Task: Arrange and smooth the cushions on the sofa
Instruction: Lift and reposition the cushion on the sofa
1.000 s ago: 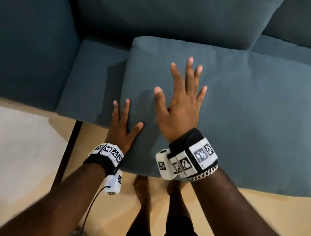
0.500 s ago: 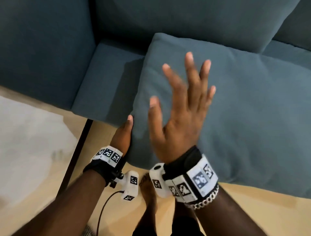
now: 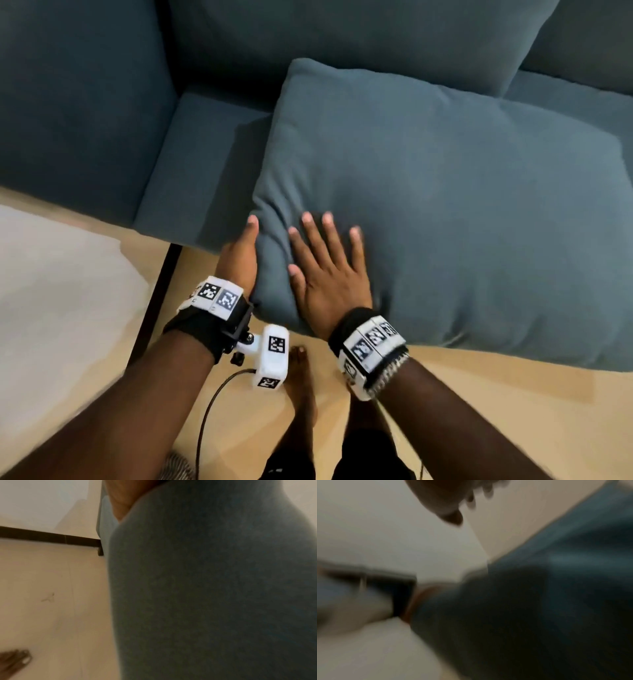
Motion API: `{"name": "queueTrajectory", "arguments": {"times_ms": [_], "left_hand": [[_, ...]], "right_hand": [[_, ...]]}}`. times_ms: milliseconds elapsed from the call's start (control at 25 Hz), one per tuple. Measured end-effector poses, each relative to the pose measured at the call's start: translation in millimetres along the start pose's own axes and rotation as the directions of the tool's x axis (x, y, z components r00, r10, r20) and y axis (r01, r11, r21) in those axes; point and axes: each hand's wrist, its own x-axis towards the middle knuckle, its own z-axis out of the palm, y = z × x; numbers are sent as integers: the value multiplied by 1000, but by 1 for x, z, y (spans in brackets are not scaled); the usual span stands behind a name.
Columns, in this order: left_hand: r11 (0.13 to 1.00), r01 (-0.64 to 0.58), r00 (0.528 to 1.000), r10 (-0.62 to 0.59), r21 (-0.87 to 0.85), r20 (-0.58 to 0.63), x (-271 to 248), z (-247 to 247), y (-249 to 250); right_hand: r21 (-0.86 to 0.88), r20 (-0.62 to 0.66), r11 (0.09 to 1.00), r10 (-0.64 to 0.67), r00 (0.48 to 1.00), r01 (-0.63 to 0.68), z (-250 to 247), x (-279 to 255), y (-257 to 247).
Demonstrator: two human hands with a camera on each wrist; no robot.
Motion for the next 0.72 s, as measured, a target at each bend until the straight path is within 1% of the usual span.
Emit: {"name": "queueTrajectory", "arguments": {"times_ms": [40,80,120,160,200,240,280,320,360,400,440,480,520,560,600,640,680,720], "left_hand": [[999,11,1000,-12,-37,-21,-1,2,2],[998,26,999,-29,-61,-34,0,6,1],[996,28,999,-31,-81,-41,5,6,-2],[996,65,997,-68,-68,-35,7,3,-9],[994,107,994,-107,-32,1,14,2,-15],[989,144,989,-143,-32,41,19,0,-18],[983,179,982,-176,-38,70,25,-2,-22],[983,179,982,-176,-43,64,26,-2,-21],[985,170,984,-168,-21,51,24,-2,-16],[988,156,988,-155,-5,23,19,-3,-13],[990,143,990,-143,-3,-9,8,-3,-8],[993,115,990,-114,-2,-81,-1,0,-3],[998,70,988,-69,6,-140,-10,3,2],[998,40,987,-33,41,-160,-24,9,9],[995,29,986,-12,100,-164,-36,18,17],[991,2,984,22,132,-175,-48,27,24],[989,-60,980,84,136,-179,-60,36,31],[981,-111,975,138,160,-174,-72,44,38]], "right_hand": [[60,108,997,48,993,-55,9,1,5],[164,140,981,85,986,-108,2,5,9],[341,56,933,104,993,-117,-14,13,12],[465,-143,882,165,976,-81,-36,13,12],[502,-338,862,264,904,-64,-56,8,10],[485,-466,874,285,838,-27,-60,2,10],[415,-476,910,202,856,16,-53,-1,10],[305,-341,952,87,936,23,-37,-2,6],[192,-93,981,-16,995,34,-10,-7,2],[143,86,989,-47,995,34,13,-10,4],[184,150,982,-59,987,31,21,-9,10],[281,114,960,-51,992,17,16,-1,18],[403,-19,915,-8,1000,15,-2,9,25],[468,-196,884,100,975,3,-22,12,31],[459,-329,887,226,917,-54,-36,12,40],[386,-398,915,280,874,-117,-38,12,57],[243,-354,954,258,899,-178,-31,14,72],[80,-177,974,222,959,-211,-16,15,82]]}}
